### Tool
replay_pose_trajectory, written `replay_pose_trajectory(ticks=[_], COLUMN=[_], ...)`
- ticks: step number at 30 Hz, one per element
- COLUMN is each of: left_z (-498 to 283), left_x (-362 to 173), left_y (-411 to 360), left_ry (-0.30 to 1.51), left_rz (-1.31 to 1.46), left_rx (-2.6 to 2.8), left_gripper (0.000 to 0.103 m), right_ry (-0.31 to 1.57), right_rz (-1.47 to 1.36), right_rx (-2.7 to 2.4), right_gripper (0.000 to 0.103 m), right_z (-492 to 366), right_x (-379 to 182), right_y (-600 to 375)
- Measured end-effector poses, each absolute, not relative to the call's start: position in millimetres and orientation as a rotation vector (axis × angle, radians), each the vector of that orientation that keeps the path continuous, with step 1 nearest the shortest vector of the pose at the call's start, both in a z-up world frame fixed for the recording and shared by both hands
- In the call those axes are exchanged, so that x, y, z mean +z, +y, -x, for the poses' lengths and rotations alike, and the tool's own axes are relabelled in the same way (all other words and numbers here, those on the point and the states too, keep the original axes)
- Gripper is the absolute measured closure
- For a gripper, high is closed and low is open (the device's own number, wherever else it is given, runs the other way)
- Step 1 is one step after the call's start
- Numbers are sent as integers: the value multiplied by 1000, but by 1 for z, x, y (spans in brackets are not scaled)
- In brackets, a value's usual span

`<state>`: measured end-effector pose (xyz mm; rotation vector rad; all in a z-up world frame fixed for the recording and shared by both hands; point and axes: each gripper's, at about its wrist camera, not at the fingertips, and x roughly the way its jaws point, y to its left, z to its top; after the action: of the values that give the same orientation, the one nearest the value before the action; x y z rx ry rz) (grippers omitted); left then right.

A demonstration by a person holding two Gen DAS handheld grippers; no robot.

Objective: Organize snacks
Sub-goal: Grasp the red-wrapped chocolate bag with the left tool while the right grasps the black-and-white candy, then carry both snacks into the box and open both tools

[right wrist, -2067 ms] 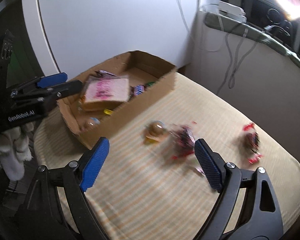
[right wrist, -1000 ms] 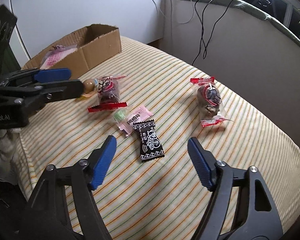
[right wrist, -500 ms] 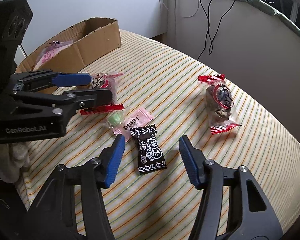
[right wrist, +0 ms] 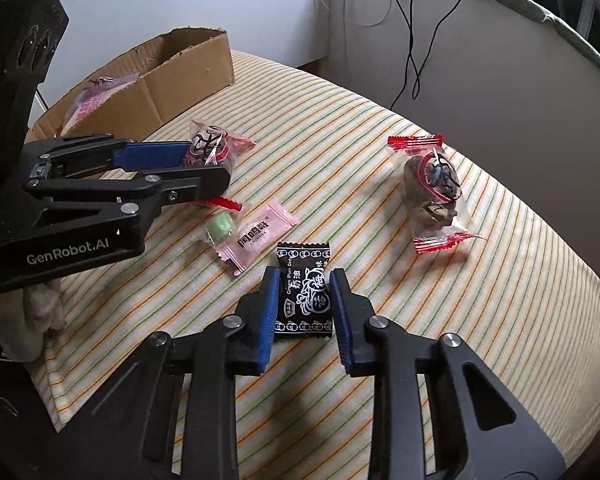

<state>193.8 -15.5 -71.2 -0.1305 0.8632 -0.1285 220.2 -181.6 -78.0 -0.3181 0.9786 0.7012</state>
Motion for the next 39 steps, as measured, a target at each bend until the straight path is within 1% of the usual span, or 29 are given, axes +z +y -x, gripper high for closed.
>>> replay_pose_trajectory(ticks=[7,20,34,39], left_z=[-188,-160,-127,-125], left_x=[-65,-28,-5,1], left_y=[-14,11,73,96], left_ry=[843,747,676,661], left_rz=[138,155,174,178], left_rx=[-132,-111,-9,29], left_gripper=[65,65,65,65], right_ry=[951,875,800,794], right_rz=[313,287,263,247], right_rx=[694,698,791,826], right_gripper=[77,77,77,77], right_z=[-214,-214,-228,-234], right_x=[-67,-29,15,23], right_y=[-184,-171,-95,-65])
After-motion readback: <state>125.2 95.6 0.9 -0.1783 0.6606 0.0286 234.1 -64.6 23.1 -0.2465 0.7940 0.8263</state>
